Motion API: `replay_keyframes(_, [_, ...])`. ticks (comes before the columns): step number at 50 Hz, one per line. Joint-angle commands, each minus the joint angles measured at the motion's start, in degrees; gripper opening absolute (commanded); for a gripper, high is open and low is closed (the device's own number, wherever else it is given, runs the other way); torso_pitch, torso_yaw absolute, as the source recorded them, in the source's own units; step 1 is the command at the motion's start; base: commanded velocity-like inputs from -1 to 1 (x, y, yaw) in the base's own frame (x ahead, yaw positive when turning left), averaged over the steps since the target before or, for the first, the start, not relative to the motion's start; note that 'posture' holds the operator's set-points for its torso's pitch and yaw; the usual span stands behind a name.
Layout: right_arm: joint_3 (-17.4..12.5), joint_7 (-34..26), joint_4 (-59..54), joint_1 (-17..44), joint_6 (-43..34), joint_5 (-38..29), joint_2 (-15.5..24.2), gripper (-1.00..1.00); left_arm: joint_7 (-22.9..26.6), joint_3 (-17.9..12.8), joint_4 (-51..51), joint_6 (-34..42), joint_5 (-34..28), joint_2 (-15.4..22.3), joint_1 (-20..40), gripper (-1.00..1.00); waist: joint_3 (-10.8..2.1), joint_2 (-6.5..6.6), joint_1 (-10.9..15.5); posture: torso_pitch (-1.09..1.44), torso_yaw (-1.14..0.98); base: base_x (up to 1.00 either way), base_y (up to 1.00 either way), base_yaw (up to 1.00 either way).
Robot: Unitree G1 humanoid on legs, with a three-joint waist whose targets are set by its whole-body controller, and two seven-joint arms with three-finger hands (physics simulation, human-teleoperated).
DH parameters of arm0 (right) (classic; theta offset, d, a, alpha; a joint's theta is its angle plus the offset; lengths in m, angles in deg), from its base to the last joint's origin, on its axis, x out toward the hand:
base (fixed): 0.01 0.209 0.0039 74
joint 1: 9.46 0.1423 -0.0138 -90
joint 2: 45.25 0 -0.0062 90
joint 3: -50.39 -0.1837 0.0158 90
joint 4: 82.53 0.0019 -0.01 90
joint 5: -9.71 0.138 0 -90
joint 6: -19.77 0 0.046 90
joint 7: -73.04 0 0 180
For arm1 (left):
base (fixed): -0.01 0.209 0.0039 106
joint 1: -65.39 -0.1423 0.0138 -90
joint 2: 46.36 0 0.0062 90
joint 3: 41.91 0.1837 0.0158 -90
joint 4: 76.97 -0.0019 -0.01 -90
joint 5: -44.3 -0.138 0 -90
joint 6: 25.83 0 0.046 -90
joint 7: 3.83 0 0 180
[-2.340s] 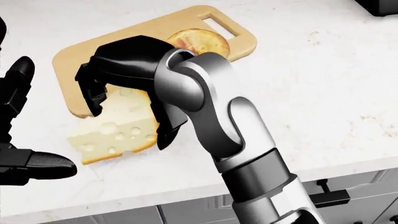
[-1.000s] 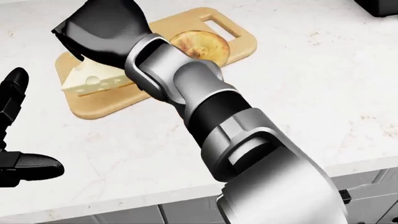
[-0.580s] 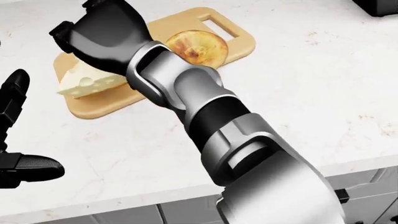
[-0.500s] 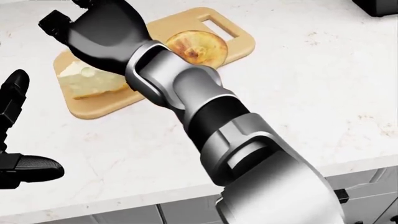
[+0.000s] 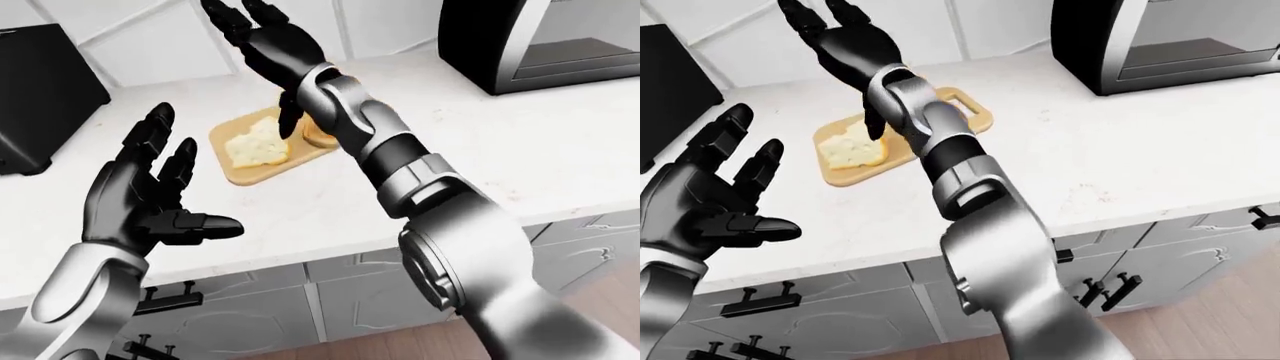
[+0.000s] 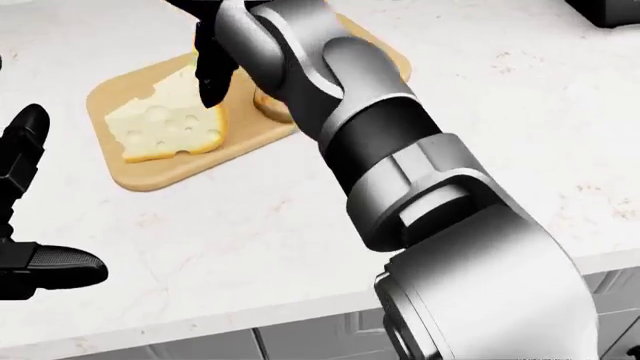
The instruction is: Place the bread and cheese on the cutting board.
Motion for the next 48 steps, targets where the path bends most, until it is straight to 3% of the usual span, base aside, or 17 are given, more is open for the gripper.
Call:
replay_keyframes(1, [-0.59,-2.14,3.25,2.29,-0.33,4.80,0.51,1.00,-0.51,-0.74,1.44,-1.16,0.50,0.80,1.41,1.00,-1.41,0.36,0.01,0.00,0.00,0.00,0.00,0.00])
replay_keyframes(6, [-1.12,-6.87,7.52,0.33,-2.76,12.59,1.09,1.00,-0.84,-0.64,1.56,-1.07,0.85,1.12,1.69,1.00,-1.31,0.36,-0.02,0.00,0.00,0.00,0.00,0.00])
replay_keyframes(10, [-0.84,-12.40,18.58,-6.49,-7.47,19.47,1.17,1.00,-1.82,-0.64,1.20,-0.42,1.66,1.70,3.34,1.00,-1.27,0.16,0.08,0.00,0.00,0.00,0.00,0.00])
replay_keyframes(12, [-0.51,-15.33,27.10,-10.87,-11.28,22.22,1.59,1.00,-2.15,-0.35,0.89,-0.66,1.76,1.92,3.72,1.00,-1.29,0.00,0.17,0.00,0.00,0.00,0.00,0.00])
replay_keyframes(15, [-0.48,-24.07,52.37,-21.30,-23.91,26.27,1.56,1.00,-3.32,-0.51,1.18,0.10,3.12,2.26,4.79,1.00,-1.30,-0.37,0.43,0.00,0.00,0.00,0.00,0.00])
replay_keyframes(21, [1.19,-31.47,82.44,-34.52,-39.44,27.22,2.89,1.00,-7.43,-1.00,1.73,1.48,7.76,4.46,7.83,1.00,-1.04,-0.98,0.80,0.00,0.00,0.00,0.00,0.00])
replay_keyframes(28, [2.87,-36.30,102.05,-39.45,-53.22,24.99,2.33,1.00,-12.34,-0.89,2.39,1.40,13.47,7.11,9.23,1.00,-1.15,-0.80,0.56,0.00,0.00,0.00,0.00,0.00])
replay_keyframes(37, [9.08,-38.01,123.00,-57.83,-56.76,19.66,-2.87,1.00,-11.29,0.33,6.18,-1.40,14.05,4.97,2.77,1.00,-1.30,-0.37,0.41,0.00,0.00,0.00,0.00,0.00])
replay_keyframes(45, [9.56,-27.68,126.99,-70.70,-50.41,26.27,-2.73,1.00,-8.75,0.10,10.76,-2.61,12.34,1.56,-2.28,1.00,-1.50,-0.41,0.37,0.00,0.00,0.00,0.00,0.00])
replay_keyframes(48, [9.39,-25.16,126.90,-72.30,-49.23,27.81,-2.17,1.00,-8.39,-0.79,11.91,-2.83,13.00,0.89,-3.48,1.00,-1.68,-0.47,0.36,0.00,0.00,0.00,0.00,0.00])
